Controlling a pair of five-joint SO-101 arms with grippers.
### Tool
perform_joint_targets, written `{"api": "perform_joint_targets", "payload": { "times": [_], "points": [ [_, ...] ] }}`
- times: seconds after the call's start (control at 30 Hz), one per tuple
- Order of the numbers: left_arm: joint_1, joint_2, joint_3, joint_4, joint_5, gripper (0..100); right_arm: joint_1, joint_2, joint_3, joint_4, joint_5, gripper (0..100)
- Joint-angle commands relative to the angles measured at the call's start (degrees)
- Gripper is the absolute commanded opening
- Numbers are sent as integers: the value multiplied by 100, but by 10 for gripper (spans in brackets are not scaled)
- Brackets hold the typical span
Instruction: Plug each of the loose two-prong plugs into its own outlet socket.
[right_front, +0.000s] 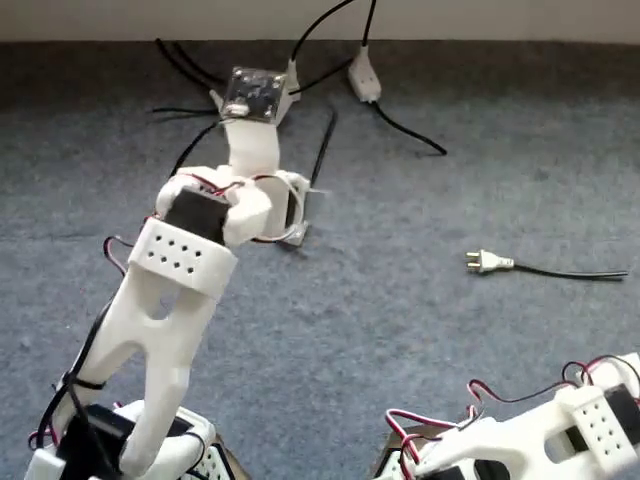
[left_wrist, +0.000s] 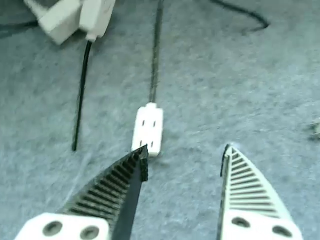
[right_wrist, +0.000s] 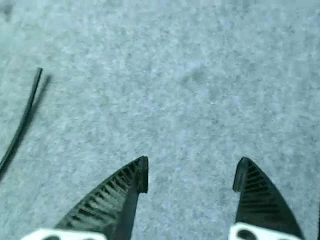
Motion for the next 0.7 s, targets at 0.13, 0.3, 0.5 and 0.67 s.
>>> {"api": "perform_joint_targets", "payload": {
  "times": [0.13,0.3,0.5,0.67],
  "points": [
    [1385,2686,-3829,1064,-185,253,505,-110,980,-804,1231,273],
    [2132,4611,-6484,2084,-897,252,505,-110,1727,-1244,1635,273],
    [2765,6475,-9095,2734,-1811,252,532,-110,2316,-1402,1679,273],
    [3125,7530,-10079,2690,-2303,252,620,-110,2360,-1393,1846,273]
  ]
}}
